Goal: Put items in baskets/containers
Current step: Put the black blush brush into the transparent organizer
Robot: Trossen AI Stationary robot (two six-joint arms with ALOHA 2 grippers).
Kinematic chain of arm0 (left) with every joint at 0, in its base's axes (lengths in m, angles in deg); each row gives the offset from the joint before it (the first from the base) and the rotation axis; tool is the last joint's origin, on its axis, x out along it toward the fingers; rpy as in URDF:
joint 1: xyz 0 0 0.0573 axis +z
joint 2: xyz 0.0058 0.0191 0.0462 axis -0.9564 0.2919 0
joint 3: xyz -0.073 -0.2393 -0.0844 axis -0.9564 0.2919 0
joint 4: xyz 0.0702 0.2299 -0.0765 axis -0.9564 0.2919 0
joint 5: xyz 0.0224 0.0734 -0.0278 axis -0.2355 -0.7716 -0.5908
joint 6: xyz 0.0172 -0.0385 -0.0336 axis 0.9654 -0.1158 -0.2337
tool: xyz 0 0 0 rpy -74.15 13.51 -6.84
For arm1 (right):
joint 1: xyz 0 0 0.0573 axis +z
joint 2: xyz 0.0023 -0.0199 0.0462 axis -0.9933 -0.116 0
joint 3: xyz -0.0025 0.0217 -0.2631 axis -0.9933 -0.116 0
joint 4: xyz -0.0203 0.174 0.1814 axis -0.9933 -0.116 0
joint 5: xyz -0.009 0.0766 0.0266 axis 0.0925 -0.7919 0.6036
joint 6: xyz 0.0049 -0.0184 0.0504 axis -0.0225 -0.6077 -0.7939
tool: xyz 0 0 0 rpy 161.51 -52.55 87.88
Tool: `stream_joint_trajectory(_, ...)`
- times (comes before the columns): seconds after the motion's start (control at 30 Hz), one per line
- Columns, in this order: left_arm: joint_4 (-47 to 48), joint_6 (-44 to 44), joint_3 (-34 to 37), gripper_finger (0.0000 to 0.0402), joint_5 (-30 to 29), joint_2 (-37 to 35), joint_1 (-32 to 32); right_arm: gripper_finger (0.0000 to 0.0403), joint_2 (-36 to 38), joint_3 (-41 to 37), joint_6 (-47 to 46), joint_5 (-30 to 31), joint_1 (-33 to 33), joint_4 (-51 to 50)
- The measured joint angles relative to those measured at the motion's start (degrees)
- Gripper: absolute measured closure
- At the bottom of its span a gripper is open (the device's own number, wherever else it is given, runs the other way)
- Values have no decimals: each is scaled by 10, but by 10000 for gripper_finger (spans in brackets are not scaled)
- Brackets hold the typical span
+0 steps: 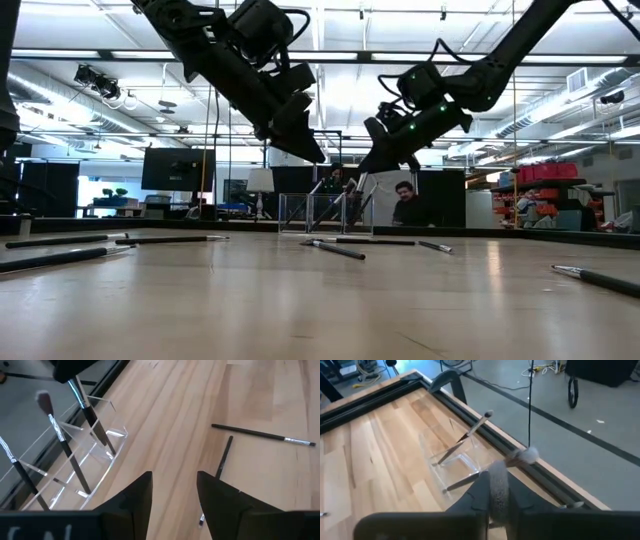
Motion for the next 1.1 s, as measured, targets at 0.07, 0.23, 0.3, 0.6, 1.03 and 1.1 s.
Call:
stream_joint_trajectory(0.07, -1, -1, 0, 241, -1, 0, 0, 366, -3, 0, -4, -7, -2, -1)
stream_joint_trajectory(0.23, -1, -1, 0, 241, -1, 0, 0, 321, -3, 0, -7, -29, -5, -4)
stream_joint_trajectory(0.3, -2, -1, 0, 241, -1, 0, 0, 303, -3, 0, -7, -29, -6, -4)
stream_joint_trajectory(0.6, -2, -1, 0, 241, -1, 1, 0, 241, 5, 0, 21, 22, -33, 45)
stream_joint_trajectory(1.03, 0, -13, 0, 241, -1, 1, -9, 294, 127, 0, 198, -28, 34, -255)
stream_joint_trajectory(1.1, -1, -13, 0, 241, -1, 1, -12, 323, 114, -1, 200, -22, 34, -256)
